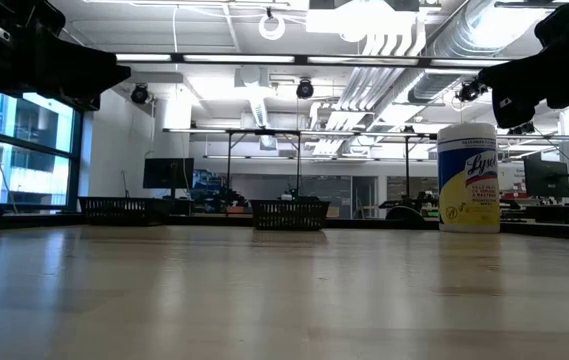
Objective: Pick & Place First Aid Supplies
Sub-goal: Return to Home Position
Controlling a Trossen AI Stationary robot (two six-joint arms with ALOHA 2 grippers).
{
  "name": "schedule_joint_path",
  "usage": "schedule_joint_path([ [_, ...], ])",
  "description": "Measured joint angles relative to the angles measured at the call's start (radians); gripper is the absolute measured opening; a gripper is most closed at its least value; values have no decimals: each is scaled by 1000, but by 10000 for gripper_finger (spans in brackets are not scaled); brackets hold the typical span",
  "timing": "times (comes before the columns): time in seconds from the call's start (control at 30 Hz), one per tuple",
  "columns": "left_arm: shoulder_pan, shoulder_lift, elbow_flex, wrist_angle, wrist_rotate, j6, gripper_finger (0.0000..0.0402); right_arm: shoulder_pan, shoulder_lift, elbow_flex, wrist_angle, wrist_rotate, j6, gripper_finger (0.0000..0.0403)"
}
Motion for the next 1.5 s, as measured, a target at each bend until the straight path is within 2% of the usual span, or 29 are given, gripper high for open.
schedule_joint_path([
  [1.5, 0, 0, 0, 0, 0, 0, 161, 0, 0, 0, 0, 0, 0, 8],
])
